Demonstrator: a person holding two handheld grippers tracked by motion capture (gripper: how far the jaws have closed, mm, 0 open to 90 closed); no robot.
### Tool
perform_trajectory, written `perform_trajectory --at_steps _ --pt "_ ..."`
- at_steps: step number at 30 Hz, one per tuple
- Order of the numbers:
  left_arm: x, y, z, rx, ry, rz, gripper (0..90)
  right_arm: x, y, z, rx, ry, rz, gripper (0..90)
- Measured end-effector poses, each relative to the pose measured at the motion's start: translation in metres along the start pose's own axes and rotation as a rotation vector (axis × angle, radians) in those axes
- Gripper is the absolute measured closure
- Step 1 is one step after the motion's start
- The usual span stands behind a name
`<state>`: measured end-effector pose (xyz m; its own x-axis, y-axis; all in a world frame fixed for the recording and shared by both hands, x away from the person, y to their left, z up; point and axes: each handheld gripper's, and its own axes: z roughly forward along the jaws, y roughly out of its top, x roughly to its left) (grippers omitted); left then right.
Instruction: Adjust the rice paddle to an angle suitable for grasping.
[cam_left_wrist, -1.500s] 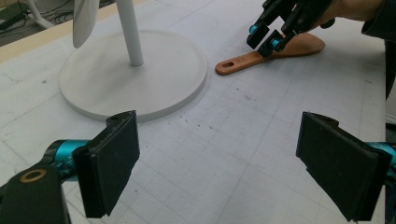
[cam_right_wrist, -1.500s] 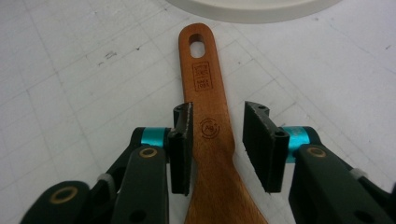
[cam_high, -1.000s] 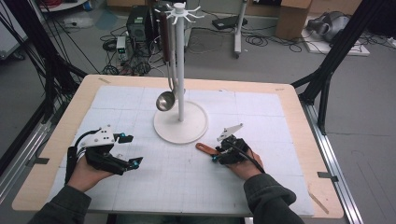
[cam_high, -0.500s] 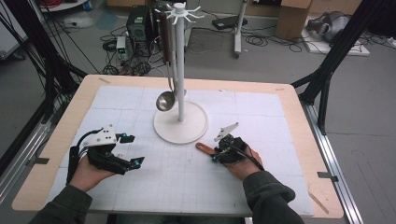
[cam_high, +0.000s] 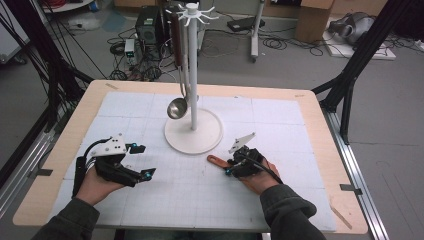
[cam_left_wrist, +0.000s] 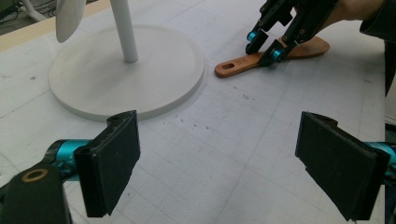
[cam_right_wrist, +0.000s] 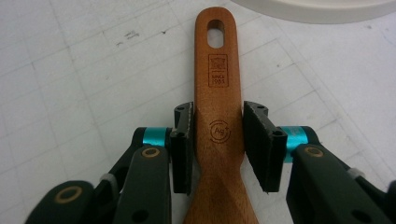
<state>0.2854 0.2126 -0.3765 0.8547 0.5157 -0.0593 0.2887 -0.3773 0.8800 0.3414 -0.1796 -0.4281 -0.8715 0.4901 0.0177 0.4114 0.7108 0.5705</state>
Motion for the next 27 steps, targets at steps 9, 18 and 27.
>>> perform_trajectory --at_steps 9,18,27 --pt "0.0 0.0 0.001 0.0 -0.002 -0.007 14.5 -0.002 -0.006 0.001 -0.041 0.017 0.017 65.1" --pt "-0.002 0.003 0.006 -0.001 -0.022 -0.009 17.1 0.005 -0.002 -0.008 -0.094 0.012 -0.008 65.3" --pt "-0.007 0.01 0.015 0.003 -0.053 -0.01 21.1 0.015 0.005 -0.023 -0.182 0.046 -0.018 65.2"
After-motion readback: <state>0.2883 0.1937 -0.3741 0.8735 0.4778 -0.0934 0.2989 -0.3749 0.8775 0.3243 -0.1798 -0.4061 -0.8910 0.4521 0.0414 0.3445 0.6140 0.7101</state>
